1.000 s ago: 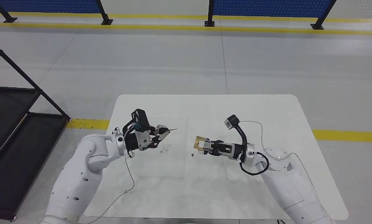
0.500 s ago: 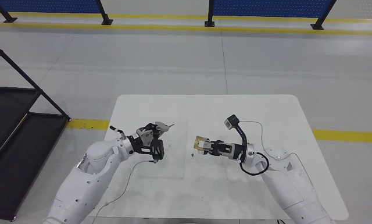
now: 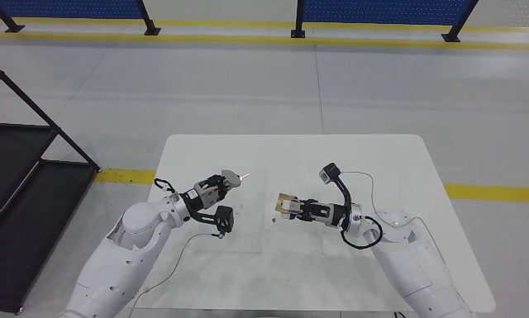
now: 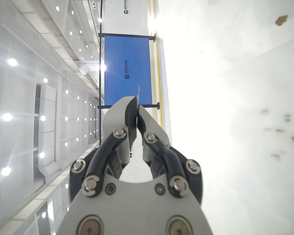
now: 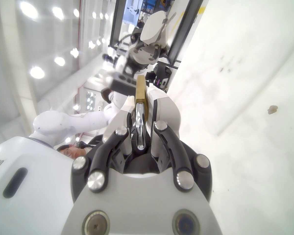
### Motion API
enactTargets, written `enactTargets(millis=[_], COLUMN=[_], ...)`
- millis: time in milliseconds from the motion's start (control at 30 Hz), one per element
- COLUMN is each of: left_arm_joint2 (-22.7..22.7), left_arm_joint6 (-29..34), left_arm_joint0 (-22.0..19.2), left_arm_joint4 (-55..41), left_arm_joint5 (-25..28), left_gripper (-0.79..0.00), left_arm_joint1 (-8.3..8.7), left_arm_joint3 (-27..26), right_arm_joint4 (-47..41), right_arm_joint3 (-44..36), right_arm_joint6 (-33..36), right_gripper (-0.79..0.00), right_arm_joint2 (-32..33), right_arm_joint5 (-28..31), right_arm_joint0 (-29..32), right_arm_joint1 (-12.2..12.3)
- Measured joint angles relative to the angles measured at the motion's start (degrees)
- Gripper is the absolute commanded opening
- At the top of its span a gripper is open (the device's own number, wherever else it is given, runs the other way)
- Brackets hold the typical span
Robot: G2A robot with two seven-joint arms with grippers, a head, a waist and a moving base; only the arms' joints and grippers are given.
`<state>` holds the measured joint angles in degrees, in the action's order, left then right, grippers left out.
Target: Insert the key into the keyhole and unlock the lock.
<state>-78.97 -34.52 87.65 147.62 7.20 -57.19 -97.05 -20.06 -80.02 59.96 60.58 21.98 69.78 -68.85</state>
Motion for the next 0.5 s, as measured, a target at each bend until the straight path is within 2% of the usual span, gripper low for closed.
enactTargets(millis=[133,233,367,500], left_arm_joint2=[-0.4,-0.9,-1.1,-0.4], left_arm_joint6=[-0.3,-3.8,-12.8,-23.5], left_arm_joint0=[-0.4,-2.1,-4.8,-7.4], left_arm_joint4=[-1.0,2.3,10.1,17.2], left_arm_joint5=[-0.9,-2.8,-6.3,-15.0], left_gripper=[-0.785,-0.785,-0.785,-0.785], left_arm_joint1=[0.0,0.5,1.4,2.15], left_arm_joint3=[0.2,1.3,2.7,6.1], right_arm_joint4=[0.0,0.0,0.0,0.0], right_arm_joint3=[0.0,0.0,0.0,0.0], right_arm_joint6=[0.0,0.0,0.0,0.0], right_gripper=[-0.785,-0.785,-0.785,-0.785], right_arm_joint2=[0.0,0.0,0.0,0.0], right_arm_joint5=[0.0,0.0,0.0,0.0], right_arm_joint0=[0.0,0.0,0.0,0.0], right_arm_joint1=[0.0,0.0,0.0,0.0])
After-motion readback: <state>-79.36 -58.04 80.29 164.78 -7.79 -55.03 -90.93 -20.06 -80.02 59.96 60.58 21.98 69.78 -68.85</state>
